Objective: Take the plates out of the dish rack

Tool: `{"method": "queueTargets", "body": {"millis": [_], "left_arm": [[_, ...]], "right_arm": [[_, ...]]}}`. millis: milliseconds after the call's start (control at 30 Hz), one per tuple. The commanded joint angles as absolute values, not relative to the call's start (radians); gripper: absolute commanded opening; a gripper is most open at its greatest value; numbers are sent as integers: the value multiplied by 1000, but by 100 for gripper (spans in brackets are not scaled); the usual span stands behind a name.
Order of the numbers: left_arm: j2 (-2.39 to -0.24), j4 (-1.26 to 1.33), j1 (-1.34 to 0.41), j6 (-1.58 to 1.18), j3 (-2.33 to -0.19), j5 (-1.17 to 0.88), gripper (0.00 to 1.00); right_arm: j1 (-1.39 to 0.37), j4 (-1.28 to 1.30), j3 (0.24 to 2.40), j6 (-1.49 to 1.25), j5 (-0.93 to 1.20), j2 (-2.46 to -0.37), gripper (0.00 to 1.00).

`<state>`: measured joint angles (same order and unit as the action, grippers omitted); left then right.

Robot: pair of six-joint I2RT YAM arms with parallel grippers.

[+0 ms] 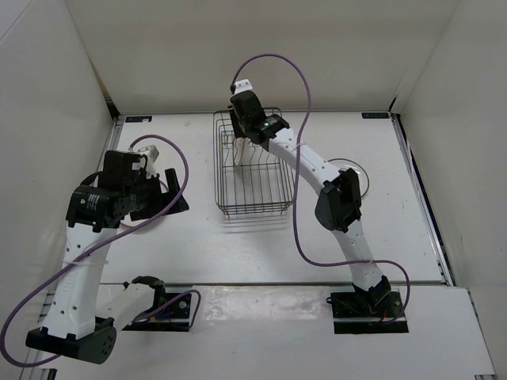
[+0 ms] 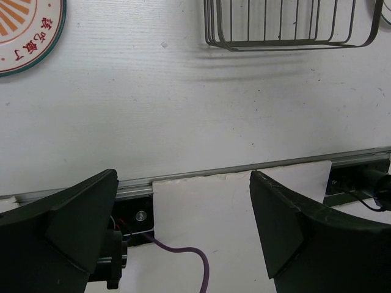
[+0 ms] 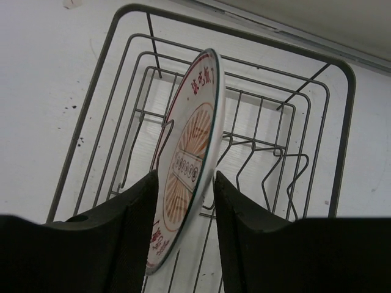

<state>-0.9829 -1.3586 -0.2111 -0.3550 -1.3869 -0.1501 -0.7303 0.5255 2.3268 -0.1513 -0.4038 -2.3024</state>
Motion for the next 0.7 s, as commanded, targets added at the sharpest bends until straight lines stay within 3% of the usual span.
{"method": "queueTargets", "body": {"millis": [0,467,600,667], "left_arm": [[-960,-1371,-207,-324,-1393,-170,100],[-968,-1407,-209,-279,-1394,-192,100],[-968,-1404,-242,-270,-1391,-161,100],[-968,-1405,-245,-267,-1382,-152,100]], "right_arm": [[-752,477,2347,-91,-511,-2333,44],[-816,416,2327,32,-791,-2373,16],[-827,385,2326,80,-827,-2358,0],[-827,367,2319,95,-845,-2350,0]]}}
